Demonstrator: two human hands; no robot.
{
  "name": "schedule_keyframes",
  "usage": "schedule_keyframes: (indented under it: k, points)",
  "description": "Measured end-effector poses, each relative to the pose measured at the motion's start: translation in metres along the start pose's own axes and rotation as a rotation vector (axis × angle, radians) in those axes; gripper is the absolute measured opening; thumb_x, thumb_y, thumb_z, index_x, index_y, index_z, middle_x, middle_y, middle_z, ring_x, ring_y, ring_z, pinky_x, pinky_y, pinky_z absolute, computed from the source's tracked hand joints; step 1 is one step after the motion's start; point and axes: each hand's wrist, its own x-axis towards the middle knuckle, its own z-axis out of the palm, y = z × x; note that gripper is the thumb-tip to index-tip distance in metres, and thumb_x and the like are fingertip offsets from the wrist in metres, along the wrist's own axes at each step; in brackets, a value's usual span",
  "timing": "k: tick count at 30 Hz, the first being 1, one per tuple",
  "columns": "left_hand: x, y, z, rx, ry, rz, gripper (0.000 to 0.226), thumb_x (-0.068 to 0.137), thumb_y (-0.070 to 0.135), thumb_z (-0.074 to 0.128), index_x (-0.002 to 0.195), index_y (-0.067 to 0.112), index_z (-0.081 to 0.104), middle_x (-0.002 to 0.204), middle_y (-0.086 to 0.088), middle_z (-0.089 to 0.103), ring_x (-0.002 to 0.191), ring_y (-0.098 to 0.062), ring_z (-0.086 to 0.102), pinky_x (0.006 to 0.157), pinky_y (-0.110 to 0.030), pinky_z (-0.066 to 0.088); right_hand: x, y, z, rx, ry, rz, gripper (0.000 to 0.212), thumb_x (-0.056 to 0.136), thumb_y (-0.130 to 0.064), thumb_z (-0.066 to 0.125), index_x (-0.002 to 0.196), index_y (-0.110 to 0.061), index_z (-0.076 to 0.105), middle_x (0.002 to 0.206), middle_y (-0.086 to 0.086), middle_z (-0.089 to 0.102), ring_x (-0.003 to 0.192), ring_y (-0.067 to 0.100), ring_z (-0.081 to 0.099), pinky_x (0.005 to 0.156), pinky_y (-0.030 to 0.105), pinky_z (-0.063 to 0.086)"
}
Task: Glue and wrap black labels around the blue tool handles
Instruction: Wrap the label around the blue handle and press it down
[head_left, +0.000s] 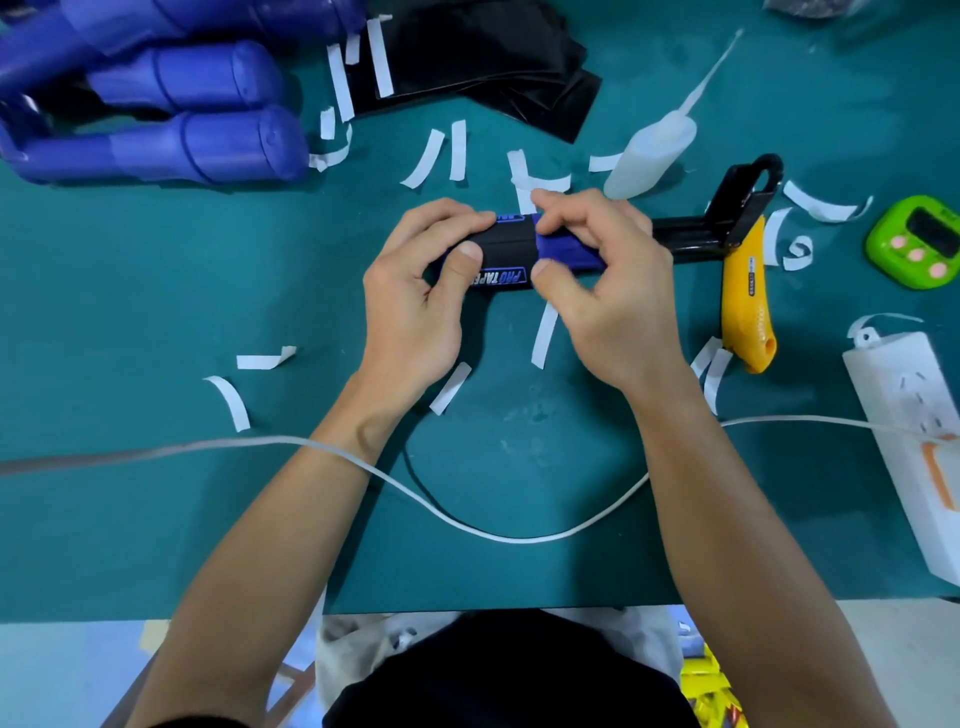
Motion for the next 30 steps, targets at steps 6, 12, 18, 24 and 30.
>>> schedule_keyframes:
  k: [6, 12, 18, 24, 30]
  points:
    - [-0.001, -0.002, -0.001, 0.008, -0.011, 0.009, 0.022, 0.106, 0.009, 0.059, 0.121, 0.011, 0.076, 0.126, -0.007, 0.065, 0.120, -0.021, 0.062, 0.103, -0.042, 0.051, 0.000, 0.005, 0.008, -0.026, 0.046, -0.138, 0.012, 0.084, -0.007, 0.075, 0.087, -0.007, 0.064, 0.111, -0.001, 0.076, 0.120, -0.023, 0.045, 0.108, 0.032, 0.034]
    - [-0.003, -0.004, -0.001, 0.028, 0.002, 0.020, 0.023, 0.107, 0.011, 0.059, 0.122, 0.011, 0.076, 0.127, -0.007, 0.064, 0.120, -0.019, 0.061, 0.102, -0.039, 0.051, 0.001, 0.008, 0.016, -0.017, 0.090, -0.104, 0.008, 0.088, -0.011, 0.071, 0.084, -0.012, 0.065, 0.115, -0.017, 0.071, 0.114, -0.014, 0.050, 0.104, 0.021, 0.029]
    - [-0.005, 0.002, -0.001, -0.046, 0.003, -0.031, 0.023, 0.098, 0.010, 0.069, 0.119, 0.020, 0.074, 0.128, -0.002, 0.064, 0.122, -0.017, 0.062, 0.103, -0.039, 0.053, -0.003, 0.004, 0.026, -0.054, 0.183, -0.088, 0.007, 0.090, -0.012, 0.070, 0.086, -0.012, 0.064, 0.116, -0.013, 0.075, 0.107, -0.018, 0.042, 0.098, 0.030, 0.038]
    - [-0.003, 0.006, 0.000, 0.016, 0.015, -0.033, 0.049, 0.071, 0.007, 0.091, 0.117, 0.014, 0.074, 0.123, 0.004, 0.064, 0.118, -0.006, 0.062, 0.099, -0.018, 0.046, -0.006, 0.004, 0.030, -0.060, 0.231, -0.142, 0.007, 0.089, -0.006, 0.069, 0.084, -0.007, 0.063, 0.111, -0.007, 0.077, 0.106, -0.023, 0.042, 0.094, 0.050, 0.047]
    - [-0.003, 0.003, 0.002, 0.030, -0.012, -0.001, 0.048, 0.075, 0.006, 0.087, 0.117, 0.018, 0.067, 0.121, 0.006, 0.062, 0.119, -0.007, 0.060, 0.100, -0.018, 0.044, -0.008, 0.002, 0.031, -0.050, 0.287, -0.202, 0.009, 0.087, 0.001, 0.070, 0.082, -0.003, 0.063, 0.108, -0.002, 0.077, 0.107, -0.027, 0.041, 0.085, 0.056, 0.051]
